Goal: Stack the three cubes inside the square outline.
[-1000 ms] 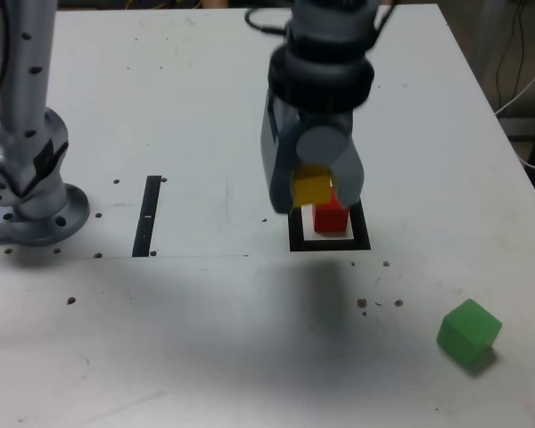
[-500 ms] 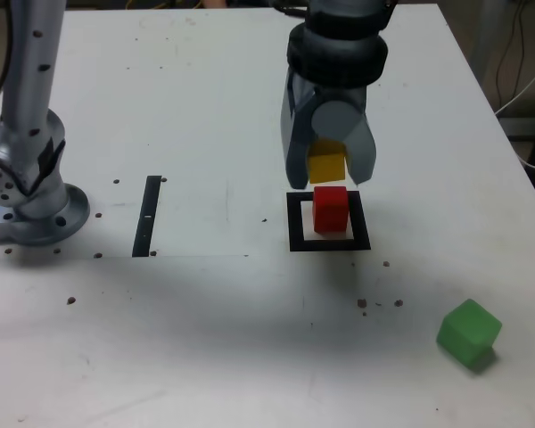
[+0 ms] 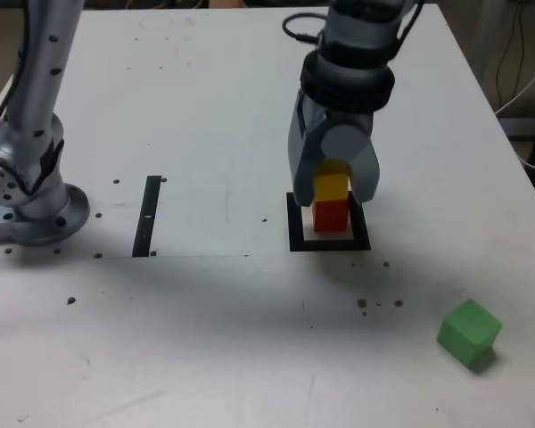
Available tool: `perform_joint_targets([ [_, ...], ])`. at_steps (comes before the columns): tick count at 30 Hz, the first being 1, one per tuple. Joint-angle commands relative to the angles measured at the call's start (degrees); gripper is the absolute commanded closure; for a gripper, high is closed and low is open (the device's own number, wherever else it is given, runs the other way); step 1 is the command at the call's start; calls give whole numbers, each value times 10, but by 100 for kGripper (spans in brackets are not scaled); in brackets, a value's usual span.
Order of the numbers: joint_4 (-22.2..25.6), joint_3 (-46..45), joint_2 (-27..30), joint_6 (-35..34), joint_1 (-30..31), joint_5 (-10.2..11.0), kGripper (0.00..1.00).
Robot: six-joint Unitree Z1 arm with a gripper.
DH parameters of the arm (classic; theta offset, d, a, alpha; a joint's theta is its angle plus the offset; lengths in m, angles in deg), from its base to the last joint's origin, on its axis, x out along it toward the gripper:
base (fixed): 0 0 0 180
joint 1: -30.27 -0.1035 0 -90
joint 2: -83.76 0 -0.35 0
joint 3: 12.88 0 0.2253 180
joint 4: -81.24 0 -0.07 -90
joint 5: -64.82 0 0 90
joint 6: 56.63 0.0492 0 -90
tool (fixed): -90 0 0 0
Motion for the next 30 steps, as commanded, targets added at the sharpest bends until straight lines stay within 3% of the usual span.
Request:
perform_joint_targets([
  [1, -5, -1, -5, 4, 0, 0, 81],
  [21, -23, -11, -17, 11, 0, -3, 63],
  [30, -21, -12, -17, 12, 0, -1, 43],
])
